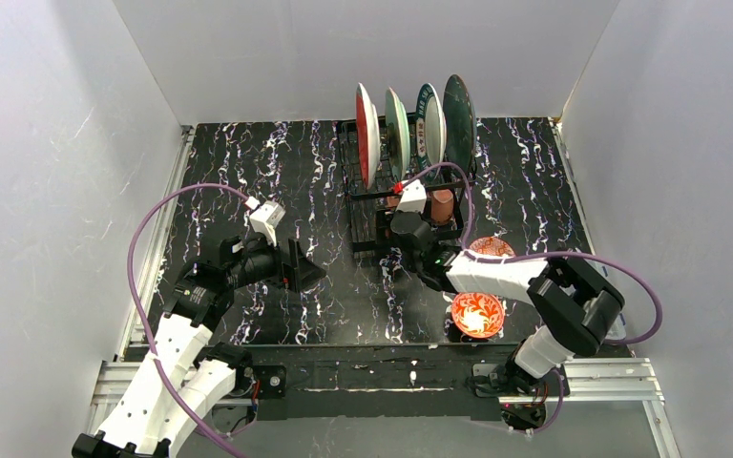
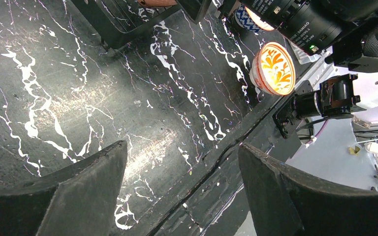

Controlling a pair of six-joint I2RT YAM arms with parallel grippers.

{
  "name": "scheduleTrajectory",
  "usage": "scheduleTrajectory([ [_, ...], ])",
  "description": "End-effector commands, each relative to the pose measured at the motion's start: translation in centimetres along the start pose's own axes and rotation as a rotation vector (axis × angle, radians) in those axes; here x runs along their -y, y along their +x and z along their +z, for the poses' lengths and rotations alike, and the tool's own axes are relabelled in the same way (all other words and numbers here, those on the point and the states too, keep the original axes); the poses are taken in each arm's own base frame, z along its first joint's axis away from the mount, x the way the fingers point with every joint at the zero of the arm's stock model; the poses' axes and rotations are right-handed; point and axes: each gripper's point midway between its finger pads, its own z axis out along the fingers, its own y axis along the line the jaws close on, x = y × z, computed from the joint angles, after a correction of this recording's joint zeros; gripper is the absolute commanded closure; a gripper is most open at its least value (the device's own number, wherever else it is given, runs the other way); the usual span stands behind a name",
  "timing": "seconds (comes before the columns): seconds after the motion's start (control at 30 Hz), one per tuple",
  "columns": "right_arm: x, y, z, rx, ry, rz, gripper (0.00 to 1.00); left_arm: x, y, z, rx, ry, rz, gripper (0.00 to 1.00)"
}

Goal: Load the mixed dishes into the dish rack
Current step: Turn the cup upside down in the dish rack.

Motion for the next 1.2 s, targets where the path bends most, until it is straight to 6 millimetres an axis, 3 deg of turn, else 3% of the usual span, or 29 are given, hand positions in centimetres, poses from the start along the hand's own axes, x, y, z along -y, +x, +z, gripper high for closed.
scheduleTrajectory([
  [0.0,0.0,-1.5,0.7,0.056,0.027,0.061,0.58,0.1,-0.1,-0.2,-0.002,0.002,0.014,0.18],
  [0.67,-0.3,-0.7,2.5,0.030,0.058,0.067,0.39,0.1,-0.2,-0.3,0.002,-0.003,0.015,0.17],
  [1.17,-0.2,-0.3,3.2,0.016,0.079,0.066,0.17,0.1,-0.1,-0.3,-0.002,-0.006,0.014,0.16],
])
